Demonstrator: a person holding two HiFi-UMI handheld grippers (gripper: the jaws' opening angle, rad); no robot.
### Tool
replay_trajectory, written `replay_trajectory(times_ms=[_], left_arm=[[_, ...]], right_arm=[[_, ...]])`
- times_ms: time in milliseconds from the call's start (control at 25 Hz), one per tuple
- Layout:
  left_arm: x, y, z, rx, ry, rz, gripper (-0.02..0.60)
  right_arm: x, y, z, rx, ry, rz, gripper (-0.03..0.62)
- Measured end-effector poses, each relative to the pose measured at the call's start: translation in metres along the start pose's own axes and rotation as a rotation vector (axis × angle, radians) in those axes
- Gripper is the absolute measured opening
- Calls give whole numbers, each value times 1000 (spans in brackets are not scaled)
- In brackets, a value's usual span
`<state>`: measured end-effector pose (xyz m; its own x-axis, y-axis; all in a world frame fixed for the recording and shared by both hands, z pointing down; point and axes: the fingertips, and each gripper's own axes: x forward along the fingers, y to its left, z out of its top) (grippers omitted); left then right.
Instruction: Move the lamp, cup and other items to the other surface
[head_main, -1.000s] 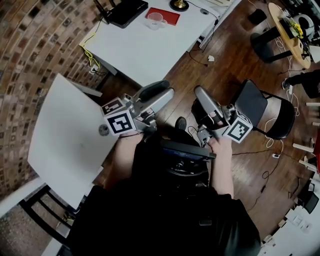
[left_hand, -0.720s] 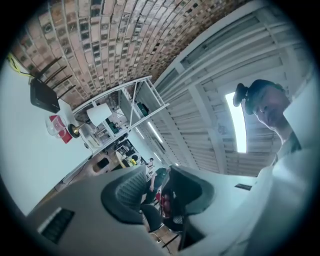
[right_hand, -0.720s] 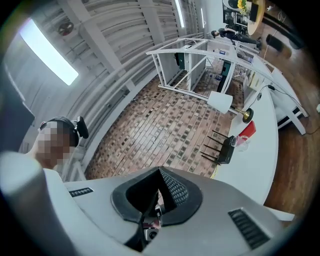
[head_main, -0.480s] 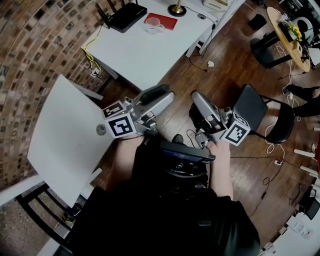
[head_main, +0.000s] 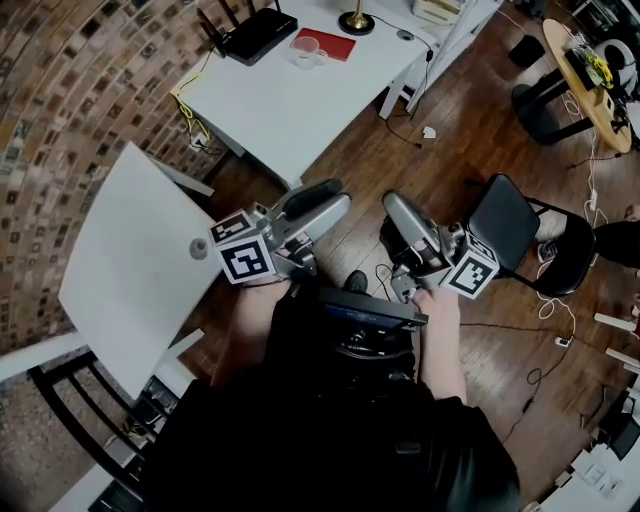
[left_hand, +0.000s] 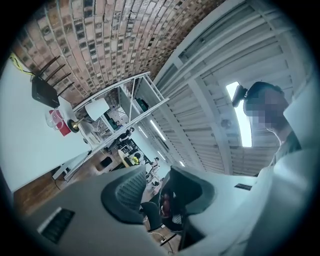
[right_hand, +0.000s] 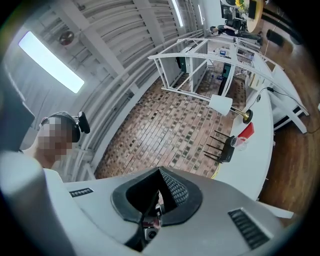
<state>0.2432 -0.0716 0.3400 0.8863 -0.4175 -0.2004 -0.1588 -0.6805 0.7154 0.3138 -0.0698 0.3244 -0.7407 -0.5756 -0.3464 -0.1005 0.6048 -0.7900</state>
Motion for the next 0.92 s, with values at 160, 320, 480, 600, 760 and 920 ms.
replay_trajectory(times_ms=[160,320,480,600,760,920], left_arm=[[6,-9,-9,5,-4,9,153],[8,-17,-18,10,-2,17,153],[10,-24,-27,13,2,21,153],[10,-26,-31,15,5,24,153],[13,-31,-36,17,11,24,153],[17,-34,-42,14,17,20,153]], right_arm=[[-9,6,1,19,10,25,15],[-19,9,-2,8,23,28,15],[-27,13,-4,23,24,41,15],[-32,13,-5,12,28,37,15],[-39,16,-3,-5,30,35,15],[-45,16,-2,-16,32,26,15]])
